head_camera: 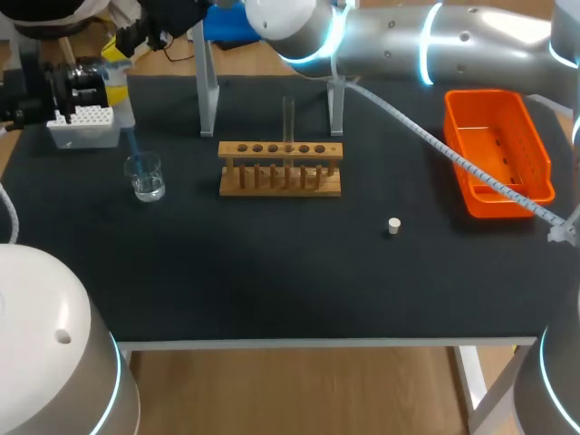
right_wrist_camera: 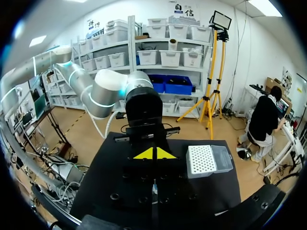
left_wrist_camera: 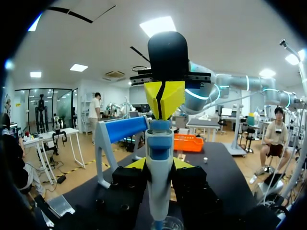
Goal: Invert the test tube, pick up the pipette, mount the tip to pipette, aspirate from beaker and dispense into the tube, eject the tip, return the pipette, and cap with the stopper.
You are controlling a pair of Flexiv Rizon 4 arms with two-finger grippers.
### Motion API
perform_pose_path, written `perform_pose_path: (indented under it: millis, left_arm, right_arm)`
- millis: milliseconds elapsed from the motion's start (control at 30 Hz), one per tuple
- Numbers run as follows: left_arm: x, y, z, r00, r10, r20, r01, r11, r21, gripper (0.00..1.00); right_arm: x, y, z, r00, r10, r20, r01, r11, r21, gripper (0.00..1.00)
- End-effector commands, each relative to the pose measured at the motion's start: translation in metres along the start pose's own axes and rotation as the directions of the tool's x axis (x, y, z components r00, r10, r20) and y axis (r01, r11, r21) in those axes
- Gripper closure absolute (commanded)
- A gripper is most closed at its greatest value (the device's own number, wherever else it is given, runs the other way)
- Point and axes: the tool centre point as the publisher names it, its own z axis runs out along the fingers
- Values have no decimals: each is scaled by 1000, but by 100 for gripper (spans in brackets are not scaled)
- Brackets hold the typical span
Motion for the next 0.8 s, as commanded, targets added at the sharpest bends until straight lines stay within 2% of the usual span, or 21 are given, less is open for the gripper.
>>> perform_pose_path:
  millis: [33, 67, 100, 133, 167, 300, 467, 800]
  left_arm:
    - [-2, -4, -1, 1000, 0, -3, 0, 1000, -2, 100]
    - [-2, -4, -1, 1000, 0, -3, 0, 1000, -2, 100]
    - [-2, -4, -1, 1000, 0, -3, 0, 1000, -2, 100]
    - [-2, -4, -1, 1000, 0, -3, 0, 1000, -2, 100]
    - [-2, -4, -1, 1000, 0, -3, 0, 1000, -2, 100]
    - [-2, -4, -1, 1000, 0, -3, 0, 1000, -2, 100]
    - [-2, -4, -1, 1000, 0, -3, 0, 1000, -2, 100]
    - [-2, -4, -1, 1000, 0, -3, 0, 1000, -2, 100]
  right_arm:
    - [1, 9, -14, 1000, -15, 10, 15, 1000, -13, 100]
    - [0, 13, -19, 1000, -20, 17, 21, 1000, -20, 91]
    - [0, 16, -25, 999, -26, 24, 26, 999, -26, 58]
    - [-1, 18, -32, 999, -34, 30, 35, 999, -32, 13]
    - [-1, 20, -38, 999, -41, 31, 43, 998, -38, 0]
    - [-1, 23, -66, 996, -70, 48, 73, 996, -50, 0]
    - [4, 13, -105, 991, -117, 67, 119, 992, -39, 0]
    - [18, -37, -179, 978, -201, 62, 202, 979, -6, 0]
